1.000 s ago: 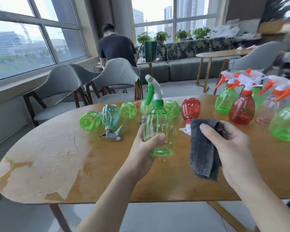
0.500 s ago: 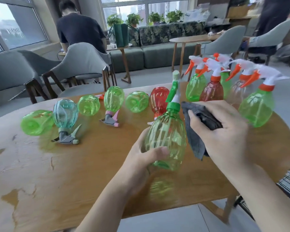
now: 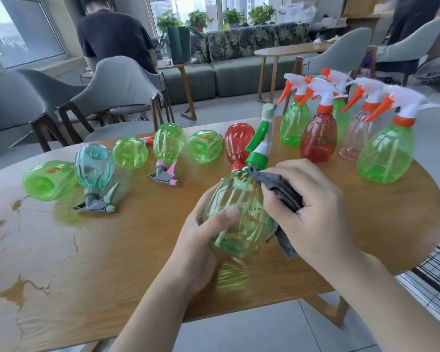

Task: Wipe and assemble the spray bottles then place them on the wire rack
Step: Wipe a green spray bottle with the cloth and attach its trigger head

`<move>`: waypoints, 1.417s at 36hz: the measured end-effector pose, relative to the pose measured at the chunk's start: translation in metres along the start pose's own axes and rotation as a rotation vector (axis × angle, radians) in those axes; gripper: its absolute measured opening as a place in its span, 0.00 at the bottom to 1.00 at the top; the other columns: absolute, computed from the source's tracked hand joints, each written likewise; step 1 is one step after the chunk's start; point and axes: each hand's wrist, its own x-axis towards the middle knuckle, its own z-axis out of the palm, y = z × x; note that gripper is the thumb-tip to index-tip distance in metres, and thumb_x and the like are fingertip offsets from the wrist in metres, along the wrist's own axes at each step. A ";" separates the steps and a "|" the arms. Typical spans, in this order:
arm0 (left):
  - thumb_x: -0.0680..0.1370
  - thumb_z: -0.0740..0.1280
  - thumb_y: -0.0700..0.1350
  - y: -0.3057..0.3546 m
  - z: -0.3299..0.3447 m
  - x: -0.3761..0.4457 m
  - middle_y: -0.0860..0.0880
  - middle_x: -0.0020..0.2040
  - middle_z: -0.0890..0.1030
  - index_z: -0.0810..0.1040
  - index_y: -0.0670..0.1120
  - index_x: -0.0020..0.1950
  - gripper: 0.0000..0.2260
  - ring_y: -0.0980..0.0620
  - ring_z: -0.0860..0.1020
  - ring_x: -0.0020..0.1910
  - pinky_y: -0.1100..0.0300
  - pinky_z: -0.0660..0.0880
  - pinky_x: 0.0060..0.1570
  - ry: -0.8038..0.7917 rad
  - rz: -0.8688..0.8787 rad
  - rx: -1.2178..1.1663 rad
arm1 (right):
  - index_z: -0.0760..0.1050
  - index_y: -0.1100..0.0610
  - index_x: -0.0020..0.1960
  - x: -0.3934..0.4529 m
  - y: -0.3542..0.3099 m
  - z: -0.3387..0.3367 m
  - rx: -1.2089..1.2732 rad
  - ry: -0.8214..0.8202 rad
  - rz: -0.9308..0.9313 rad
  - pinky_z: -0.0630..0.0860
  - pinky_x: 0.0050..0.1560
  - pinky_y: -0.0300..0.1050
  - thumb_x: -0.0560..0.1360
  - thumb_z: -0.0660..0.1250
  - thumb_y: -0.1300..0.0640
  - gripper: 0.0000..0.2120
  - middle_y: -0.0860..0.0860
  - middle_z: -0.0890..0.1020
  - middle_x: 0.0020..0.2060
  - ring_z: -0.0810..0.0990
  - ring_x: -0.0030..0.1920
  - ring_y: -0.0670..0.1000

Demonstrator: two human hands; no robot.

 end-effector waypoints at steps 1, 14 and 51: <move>0.68 0.76 0.49 0.000 0.000 -0.001 0.38 0.61 0.82 0.76 0.46 0.72 0.32 0.40 0.83 0.54 0.48 0.81 0.44 0.010 0.002 -0.015 | 0.83 0.63 0.56 -0.003 -0.002 0.001 0.002 0.003 -0.025 0.73 0.52 0.32 0.78 0.69 0.63 0.09 0.54 0.81 0.50 0.79 0.48 0.46; 0.70 0.75 0.49 0.000 0.000 0.003 0.38 0.61 0.82 0.76 0.46 0.72 0.30 0.38 0.82 0.53 0.46 0.81 0.44 -0.001 -0.023 -0.029 | 0.84 0.63 0.55 -0.002 0.001 0.000 -0.027 0.013 -0.006 0.70 0.51 0.29 0.75 0.70 0.65 0.10 0.54 0.80 0.48 0.76 0.45 0.43; 0.72 0.71 0.53 -0.002 -0.003 0.005 0.39 0.60 0.82 0.77 0.45 0.71 0.28 0.41 0.83 0.53 0.49 0.82 0.42 -0.033 -0.053 -0.061 | 0.84 0.60 0.58 0.006 -0.003 -0.002 -0.019 0.019 0.072 0.71 0.50 0.31 0.80 0.68 0.60 0.10 0.52 0.80 0.51 0.77 0.47 0.44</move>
